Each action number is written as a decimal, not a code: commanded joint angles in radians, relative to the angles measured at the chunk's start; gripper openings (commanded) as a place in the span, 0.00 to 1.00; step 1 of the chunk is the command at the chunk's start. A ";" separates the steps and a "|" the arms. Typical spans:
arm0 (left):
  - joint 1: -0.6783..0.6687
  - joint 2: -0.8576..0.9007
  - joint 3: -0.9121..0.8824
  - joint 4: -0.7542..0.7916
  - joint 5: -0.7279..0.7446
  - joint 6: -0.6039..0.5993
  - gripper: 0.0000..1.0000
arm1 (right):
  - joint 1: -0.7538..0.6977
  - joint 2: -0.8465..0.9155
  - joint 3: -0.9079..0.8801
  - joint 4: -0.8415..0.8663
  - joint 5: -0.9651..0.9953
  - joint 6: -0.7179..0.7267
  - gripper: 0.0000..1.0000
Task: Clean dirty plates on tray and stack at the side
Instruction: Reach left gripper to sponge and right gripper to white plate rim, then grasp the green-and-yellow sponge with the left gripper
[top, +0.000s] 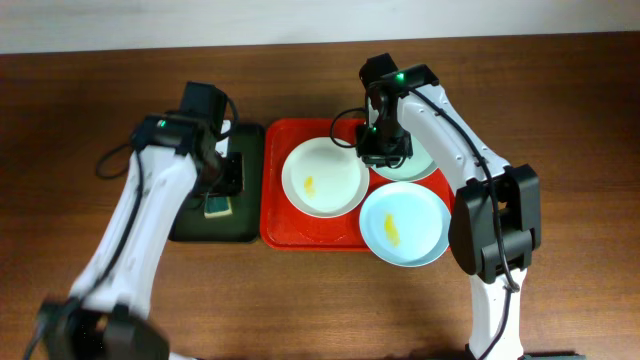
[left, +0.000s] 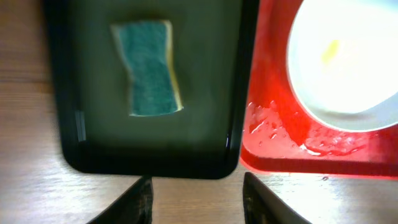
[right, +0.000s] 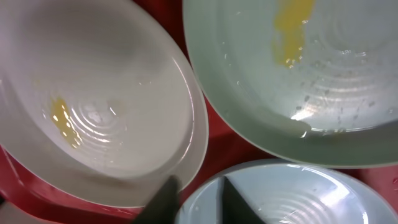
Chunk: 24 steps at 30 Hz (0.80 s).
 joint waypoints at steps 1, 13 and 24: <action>-0.005 -0.157 0.008 0.004 -0.093 -0.051 0.08 | 0.007 0.013 0.003 -0.003 0.009 0.003 0.18; 0.000 -0.188 0.008 0.030 -0.095 -0.050 0.31 | 0.006 0.014 0.003 0.046 0.008 -0.064 0.59; 0.001 -0.140 0.008 0.034 -0.120 -0.050 0.28 | 0.021 0.015 -0.097 0.125 0.009 -0.038 0.19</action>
